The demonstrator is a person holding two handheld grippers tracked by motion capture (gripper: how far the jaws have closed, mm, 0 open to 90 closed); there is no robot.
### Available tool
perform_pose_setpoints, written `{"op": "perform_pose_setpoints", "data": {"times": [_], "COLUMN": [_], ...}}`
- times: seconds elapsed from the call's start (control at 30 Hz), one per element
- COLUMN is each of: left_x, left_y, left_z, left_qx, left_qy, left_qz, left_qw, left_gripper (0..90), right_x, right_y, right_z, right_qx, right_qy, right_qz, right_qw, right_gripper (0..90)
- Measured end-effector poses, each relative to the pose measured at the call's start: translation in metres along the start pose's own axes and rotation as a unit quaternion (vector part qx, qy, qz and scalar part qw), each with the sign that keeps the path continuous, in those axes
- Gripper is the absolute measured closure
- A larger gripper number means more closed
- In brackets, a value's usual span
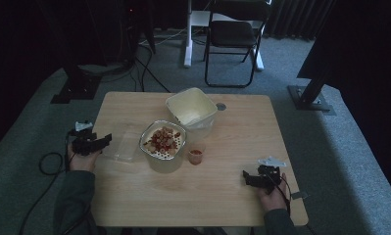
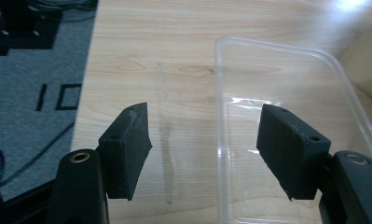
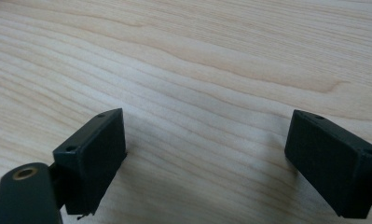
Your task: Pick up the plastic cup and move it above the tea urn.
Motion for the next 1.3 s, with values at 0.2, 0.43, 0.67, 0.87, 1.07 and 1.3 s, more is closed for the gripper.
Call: {"op": "perform_pose_setpoints", "data": {"times": [0.2, 0.43, 0.67, 0.87, 1.07, 1.3], "left_x": [0.0, -0.005, -0.013, -0.023, -0.028, -0.017], "left_y": [0.002, -0.006, -0.018, -0.025, -0.022, 0.004], "left_z": [-0.005, -0.008, -0.013, -0.014, -0.012, -0.012], "left_qx": [-0.006, -0.014, -0.024, -0.028, -0.013, -0.011], "left_qy": [-0.013, -0.019, -0.026, -0.016, -0.008, -0.004], "left_qz": [0.002, 0.022, 0.053, 0.09, 0.096, 0.055], "left_qw": [0.9999, 0.9995, 0.998, 0.9954, 0.9952, 0.9984], "left_gripper": [31.1, 29.1, 35.1, 54.7, 84.1, 86.3], "right_x": [0.0, 0.0, 0.0, 0.0, 0.0, 0.0], "right_y": [0.0, 0.0, 0.0, 0.0, 0.0, 0.0], "right_z": [-0.001, -0.001, -0.001, -0.001, -0.001, -0.001], "right_qx": [0.001, 0.002, 0.003, 0.003, 0.005, 0.005], "right_qy": [0.003, 0.003, 0.004, 0.004, 0.005, 0.005], "right_qz": [0.0, 0.0, 0.0, 0.0, 0.0, 0.0], "right_qw": [1.0, 1.0, 1.0, 1.0, 1.0, 1.0], "right_gripper": [11.9, 11.9, 11.9, 11.9, 11.9, 12.0]}}
Point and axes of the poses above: each handheld gripper's, and its own axes: x roughly backward along the jaws, y roughly out of its top, z roughly to its left, the point moved 4 cm from there along -x, roughly forward along the jaws, and after that the axes turned 4 degrees about z, right-handed, at the moved point
